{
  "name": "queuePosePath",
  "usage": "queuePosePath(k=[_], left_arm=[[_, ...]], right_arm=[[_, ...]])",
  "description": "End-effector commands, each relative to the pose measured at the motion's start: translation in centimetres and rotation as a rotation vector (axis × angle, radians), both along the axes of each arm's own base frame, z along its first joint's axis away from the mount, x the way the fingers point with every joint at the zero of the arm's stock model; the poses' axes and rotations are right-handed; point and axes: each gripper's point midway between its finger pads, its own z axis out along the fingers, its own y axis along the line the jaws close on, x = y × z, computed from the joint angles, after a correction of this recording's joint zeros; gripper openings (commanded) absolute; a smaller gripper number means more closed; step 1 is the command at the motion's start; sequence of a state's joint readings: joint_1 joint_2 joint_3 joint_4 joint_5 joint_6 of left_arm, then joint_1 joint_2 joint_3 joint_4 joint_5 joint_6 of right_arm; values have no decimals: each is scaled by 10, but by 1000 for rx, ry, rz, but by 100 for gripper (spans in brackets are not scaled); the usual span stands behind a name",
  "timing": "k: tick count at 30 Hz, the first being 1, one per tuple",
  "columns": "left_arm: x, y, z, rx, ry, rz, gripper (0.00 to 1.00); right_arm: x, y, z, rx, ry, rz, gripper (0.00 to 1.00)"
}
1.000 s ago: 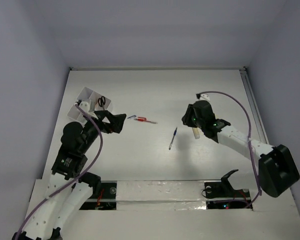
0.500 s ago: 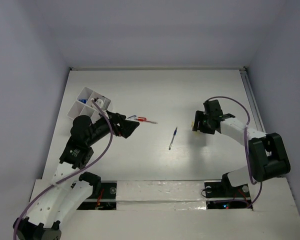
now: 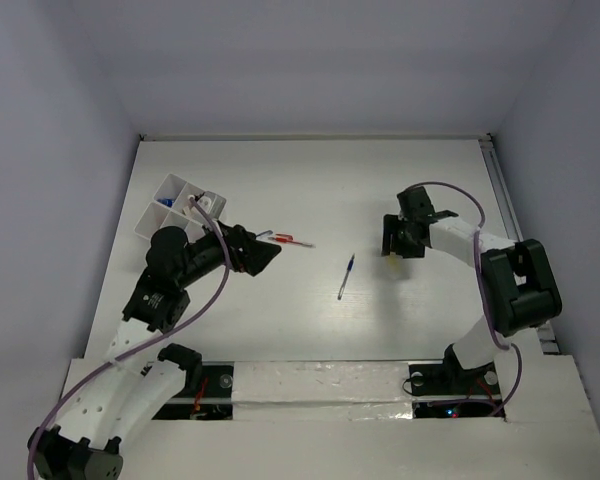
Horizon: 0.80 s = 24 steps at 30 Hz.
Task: Sort the stationery into containers
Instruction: Pick up the pen from the center of the board.
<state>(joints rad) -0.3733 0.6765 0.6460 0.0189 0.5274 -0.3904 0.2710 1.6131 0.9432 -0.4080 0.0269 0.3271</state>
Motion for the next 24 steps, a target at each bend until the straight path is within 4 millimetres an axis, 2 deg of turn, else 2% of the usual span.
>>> queuePosePath(k=[1, 5, 6, 8, 10, 13, 17, 18, 21, 22, 24], left_arm=[[0, -5, 11, -17, -52, -32, 90], [0, -7, 6, -13, -30, -48, 99], [0, -9, 5, -11, -24, -55, 99], [0, -9, 3, -11, -13, -59, 99], [-1, -12, 0, -13, 0, -77, 99], [-1, -16, -2, -20, 16, -99, 99], [-1, -19, -6, -25, 38, -118, 99], [-1, -20, -7, -25, 42, -123, 99], [-3, -24, -15, -20, 77, -158, 99], [-3, -25, -16, -22, 78, -163, 99], [-4, -27, -15, -26, 79, -176, 99]], right_arm=[[6, 6, 4, -44, -2, 43, 65], [5, 5, -9, -118, 43, 49, 59], [5, 4, -10, -144, 42, 45, 57], [6, 2, -12, -151, 42, 35, 46], [7, 2, -10, -150, 37, 32, 38], [11, 4, -10, -145, 31, 33, 37], [21, 11, -6, -119, 5, 33, 8], [22, 11, -3, -113, -11, 27, 6], [33, 27, 33, -26, -143, 34, 4], [33, 35, 57, 7, -218, 49, 3], [39, 47, 90, 57, -328, 53, 1]])
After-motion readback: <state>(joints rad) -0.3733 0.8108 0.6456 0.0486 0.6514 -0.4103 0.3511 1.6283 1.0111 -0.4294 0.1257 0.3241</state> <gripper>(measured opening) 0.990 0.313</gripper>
